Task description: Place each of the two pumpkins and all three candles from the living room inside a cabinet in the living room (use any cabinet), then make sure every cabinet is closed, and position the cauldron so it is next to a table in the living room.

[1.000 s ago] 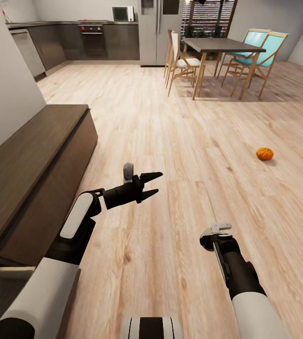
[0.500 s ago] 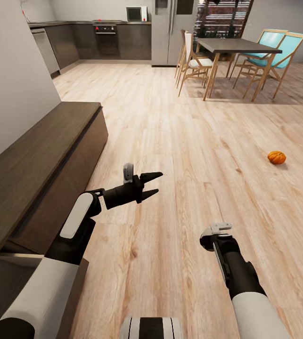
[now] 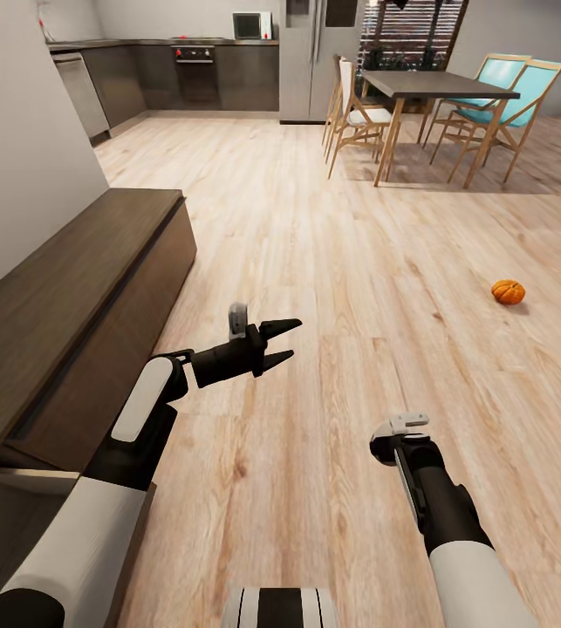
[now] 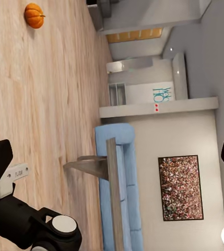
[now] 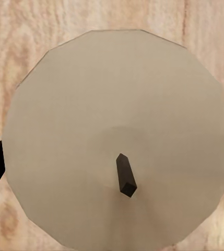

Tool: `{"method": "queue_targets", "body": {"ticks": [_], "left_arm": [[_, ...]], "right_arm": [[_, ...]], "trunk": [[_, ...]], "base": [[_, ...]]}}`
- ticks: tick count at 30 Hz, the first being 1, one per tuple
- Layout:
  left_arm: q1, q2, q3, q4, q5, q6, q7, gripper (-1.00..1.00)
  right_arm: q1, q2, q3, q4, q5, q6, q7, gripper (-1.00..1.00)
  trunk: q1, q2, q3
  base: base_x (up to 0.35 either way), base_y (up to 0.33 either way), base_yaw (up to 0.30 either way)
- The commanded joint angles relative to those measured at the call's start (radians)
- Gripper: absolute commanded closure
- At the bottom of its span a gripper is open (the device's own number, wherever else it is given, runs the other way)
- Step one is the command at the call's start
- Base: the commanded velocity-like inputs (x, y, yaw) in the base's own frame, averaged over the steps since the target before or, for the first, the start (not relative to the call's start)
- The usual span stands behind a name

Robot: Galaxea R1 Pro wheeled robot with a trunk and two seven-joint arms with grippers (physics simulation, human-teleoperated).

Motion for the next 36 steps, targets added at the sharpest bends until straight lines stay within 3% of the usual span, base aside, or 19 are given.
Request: {"method": "queue_targets", "body": {"ticks": [1, 9, 36], "left_arm": [[0.000, 0.000, 0.000, 0.000, 0.000, 0.000, 0.000, -1.00], [0.000, 0.000, 0.000, 0.000, 0.000, 0.000, 0.000, -1.00], [0.000, -0.003, -0.001, 0.001, 0.000, 0.000, 0.000, -1.00]], "right_arm": [[0.000, 0.000, 0.000, 0.000, 0.001, -0.001, -0.001, 1.00], [0.000, 0.001, 0.000, 0.001, 0.002, -0.002, -0.001, 1.00], [0.000, 0.001, 0.000, 0.001, 0.002, -0.002, -0.001, 1.00]], "trunk": [[0.000, 0.000, 0.000], [0.000, 0.000, 0.000], [0.000, 0.000, 0.000]], "base": [[0.000, -0.003, 0.080], [0.000, 0.000, 0.226], [-0.007, -0.039, 0.065]]}}
